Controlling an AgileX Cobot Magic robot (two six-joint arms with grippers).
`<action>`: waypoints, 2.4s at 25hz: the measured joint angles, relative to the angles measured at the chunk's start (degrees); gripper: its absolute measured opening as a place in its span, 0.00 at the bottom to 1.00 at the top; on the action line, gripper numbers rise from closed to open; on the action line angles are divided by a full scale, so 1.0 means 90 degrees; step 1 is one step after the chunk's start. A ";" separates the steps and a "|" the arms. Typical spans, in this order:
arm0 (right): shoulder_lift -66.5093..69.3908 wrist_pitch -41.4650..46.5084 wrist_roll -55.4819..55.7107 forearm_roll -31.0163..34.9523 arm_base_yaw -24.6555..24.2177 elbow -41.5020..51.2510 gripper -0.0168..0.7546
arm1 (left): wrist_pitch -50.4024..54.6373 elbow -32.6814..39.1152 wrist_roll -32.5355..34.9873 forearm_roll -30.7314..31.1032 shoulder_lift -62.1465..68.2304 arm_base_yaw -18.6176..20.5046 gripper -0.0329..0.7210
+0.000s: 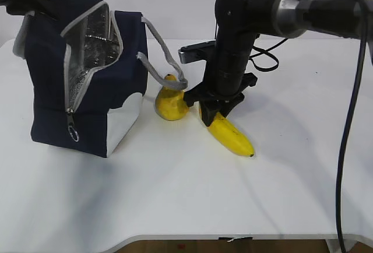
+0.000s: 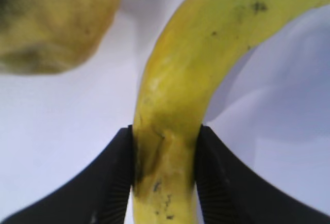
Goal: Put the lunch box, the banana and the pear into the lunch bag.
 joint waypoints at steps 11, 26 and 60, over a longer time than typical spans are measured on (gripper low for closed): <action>-0.0092 0.0451 -0.0015 -0.0845 -0.0009 -0.0982 0.41 | 0.0000 0.0000 0.0000 0.0000 0.0000 0.0000 0.04; -0.1915 0.0612 -0.0342 0.0465 -0.0009 -0.1189 0.41 | -0.0027 0.0000 0.0000 -0.0194 0.0000 0.0000 0.04; 0.0002 -0.1477 -0.2451 0.5332 0.0487 -0.1389 0.41 | -0.0008 0.0000 0.0259 -0.1046 0.0000 0.0000 0.04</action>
